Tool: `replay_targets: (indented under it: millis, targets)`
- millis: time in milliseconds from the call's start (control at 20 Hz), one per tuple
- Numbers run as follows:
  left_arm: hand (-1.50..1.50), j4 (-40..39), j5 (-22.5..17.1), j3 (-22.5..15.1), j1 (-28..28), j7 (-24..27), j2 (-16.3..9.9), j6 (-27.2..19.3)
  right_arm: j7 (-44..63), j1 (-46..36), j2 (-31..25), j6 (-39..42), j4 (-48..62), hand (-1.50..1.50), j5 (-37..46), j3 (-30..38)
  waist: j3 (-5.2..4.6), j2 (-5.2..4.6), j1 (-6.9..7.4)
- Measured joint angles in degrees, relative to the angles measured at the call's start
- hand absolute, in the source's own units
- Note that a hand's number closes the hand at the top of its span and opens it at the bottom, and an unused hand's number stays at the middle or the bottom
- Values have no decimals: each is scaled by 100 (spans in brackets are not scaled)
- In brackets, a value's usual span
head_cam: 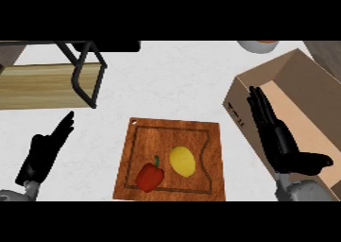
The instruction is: Pick the lemon from the cutting board and place it in the cardboard box
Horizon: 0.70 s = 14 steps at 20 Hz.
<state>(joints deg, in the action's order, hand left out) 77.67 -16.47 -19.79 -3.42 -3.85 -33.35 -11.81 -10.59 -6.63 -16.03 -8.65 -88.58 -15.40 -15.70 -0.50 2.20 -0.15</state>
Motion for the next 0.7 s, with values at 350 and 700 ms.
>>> replay_targets:
  millis: [350, 700]
  targets:
    - [0, 745, -426, 596, -284, 101, 528, -470, 5, -52, -579, -65, 18, 150, -3, 794, -35, -100, 45]
    - [0, 1163, -669, 739, -418, 32, 1015, -757, -673, -127, -683, -615, 477, -150, 1068, 648, -100, -57, 116]
